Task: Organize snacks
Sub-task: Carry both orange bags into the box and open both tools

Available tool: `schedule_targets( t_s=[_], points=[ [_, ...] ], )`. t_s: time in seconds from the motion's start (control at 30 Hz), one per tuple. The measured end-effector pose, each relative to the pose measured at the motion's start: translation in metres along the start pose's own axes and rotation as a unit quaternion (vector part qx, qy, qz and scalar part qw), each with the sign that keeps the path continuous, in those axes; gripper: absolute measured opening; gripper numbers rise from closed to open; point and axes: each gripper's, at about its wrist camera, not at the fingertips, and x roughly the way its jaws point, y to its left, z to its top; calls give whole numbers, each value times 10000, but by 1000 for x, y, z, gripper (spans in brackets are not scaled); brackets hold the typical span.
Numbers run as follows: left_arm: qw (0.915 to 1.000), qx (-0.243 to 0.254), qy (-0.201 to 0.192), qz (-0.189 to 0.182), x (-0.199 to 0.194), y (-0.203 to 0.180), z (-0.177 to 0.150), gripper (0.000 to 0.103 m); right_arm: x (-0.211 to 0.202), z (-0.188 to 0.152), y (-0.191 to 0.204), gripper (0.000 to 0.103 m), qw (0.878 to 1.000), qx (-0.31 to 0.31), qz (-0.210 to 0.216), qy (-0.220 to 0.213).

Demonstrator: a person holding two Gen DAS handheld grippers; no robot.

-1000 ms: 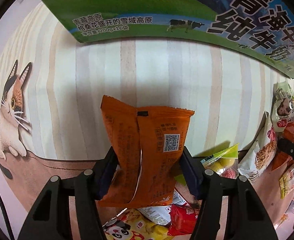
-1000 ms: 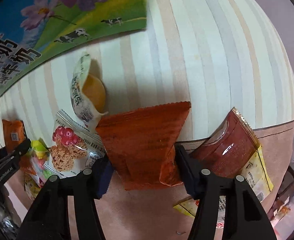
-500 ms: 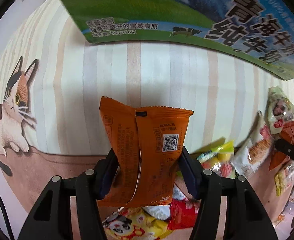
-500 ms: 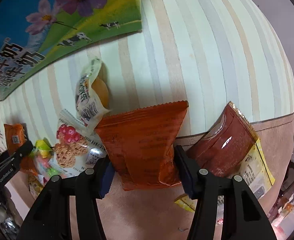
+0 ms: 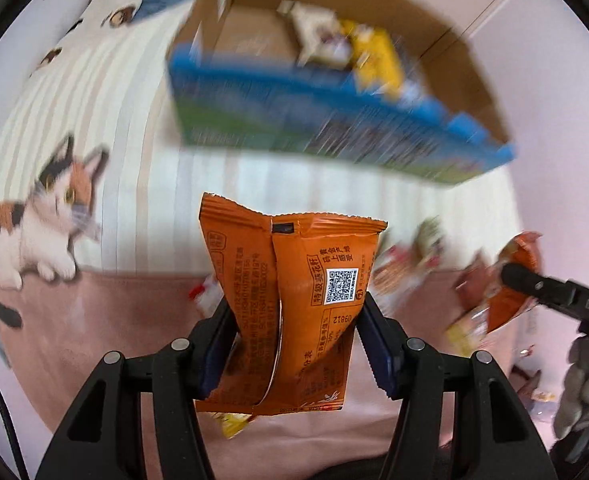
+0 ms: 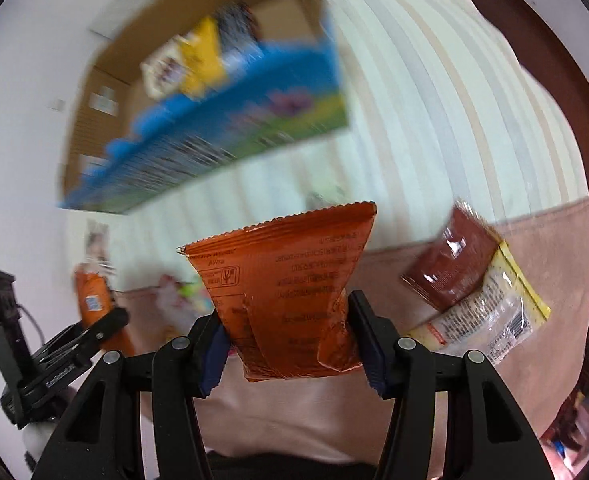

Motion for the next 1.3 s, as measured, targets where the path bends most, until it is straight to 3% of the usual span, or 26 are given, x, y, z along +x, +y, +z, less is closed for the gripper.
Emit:
schedule_targets(
  t_s=[0.13, 0.23, 0.37, 0.5, 0.7, 0.93, 0.97, 1.0, 1.03, 1.1, 1.17, 1.3],
  points=[
    [9991, 42, -212, -358, -34, -15, 36, 56, -40, 26, 30, 58, 9989, -133, 390, -242],
    [9984, 172, -409, -347, -48, -30, 70, 56, -57, 57, 50, 58, 9975, -278, 459, -468],
    [9983, 205, -516, -187, -50, -36, 124, 56, -62, 110, 66, 58, 9962, -408, 126, -765],
    [9988, 92, -475, 124, -25, -32, 183, 57, -47, 166, 79, 58, 9937, -578, -430, -859],
    [9974, 151, -367, 594, 17, -27, 244, 57, -6, 229, 95, 58, 9903, -693, -974, -711],
    [9958, 303, -79, 855, 57, -24, 283, 57, 32, 273, 87, 61, 9885, -581, -1280, -549],
    [9962, 271, 24, 830, 63, -22, 287, 57, 36, 277, 84, 64, 9885, -544, -1311, -520],
    [9967, 237, 84, 775, 68, -20, 292, 58, 39, 280, 83, 75, 9880, -521, -1365, -498],
    [9971, 194, 119, 721, 72, -19, 294, 60, 41, 282, 82, 86, 9879, -519, -1377, -479],
    [9974, 140, 105, 699, 75, -16, 299, 67, 46, 286, 80, 93, 9882, -546, -1360, -447],
    [9977, 138, 88, 656, 75, -14, 300, 89, 50, 287, 83, 93, 9877, -631, -1373, -396],
    [9969, 204, 21, 760, 71, -17, 299, 90, 53, 285, 82, 97, 9882, -622, -1354, -345]
  ],
)
